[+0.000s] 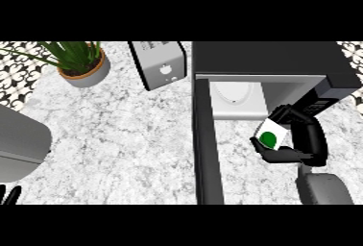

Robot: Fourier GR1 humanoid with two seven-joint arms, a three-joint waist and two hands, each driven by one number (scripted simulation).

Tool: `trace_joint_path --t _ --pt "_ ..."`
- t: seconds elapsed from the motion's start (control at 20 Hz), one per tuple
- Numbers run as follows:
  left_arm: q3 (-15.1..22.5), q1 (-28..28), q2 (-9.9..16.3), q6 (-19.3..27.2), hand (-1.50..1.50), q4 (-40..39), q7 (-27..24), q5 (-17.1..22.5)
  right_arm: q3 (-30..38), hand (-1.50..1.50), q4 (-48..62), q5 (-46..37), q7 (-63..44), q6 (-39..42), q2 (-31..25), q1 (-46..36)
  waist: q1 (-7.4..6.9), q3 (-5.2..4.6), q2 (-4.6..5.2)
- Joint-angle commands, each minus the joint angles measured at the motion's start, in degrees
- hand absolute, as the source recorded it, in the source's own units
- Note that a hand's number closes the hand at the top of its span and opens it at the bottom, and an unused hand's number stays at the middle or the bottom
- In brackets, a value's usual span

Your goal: Pick up the milk, place it into the microwave and close the microwave

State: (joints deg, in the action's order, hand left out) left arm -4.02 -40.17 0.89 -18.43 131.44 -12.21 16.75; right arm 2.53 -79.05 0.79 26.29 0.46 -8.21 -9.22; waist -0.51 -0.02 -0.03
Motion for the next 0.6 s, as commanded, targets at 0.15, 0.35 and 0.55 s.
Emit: trace_joint_path --t 0.15,0.35,0.55 --pt "-4.36 0.64 0.95 -3.88 -1.50 -5.12 -3.68 1.21 1.52 1.50 13.64 -2.56 -2.71 -3.17 1.08 -15.06 -0.51 0.02 0.10" --pt "-1.14 3.66 -0.11 0.38 -1.50 0.48 3.48 0.82 4.11 1.50 26.55 -3.20 1.27 -3.25 -0.19 -23.29 -1.04 0.09 0.46" --pt "-5.14 5.37 2.28 -2.72 -1.50 -5.66 0.28 3.08 4.36 1.50 30.44 -4.88 3.74 -5.22 -0.23 -25.64 -1.98 0.06 0.77"
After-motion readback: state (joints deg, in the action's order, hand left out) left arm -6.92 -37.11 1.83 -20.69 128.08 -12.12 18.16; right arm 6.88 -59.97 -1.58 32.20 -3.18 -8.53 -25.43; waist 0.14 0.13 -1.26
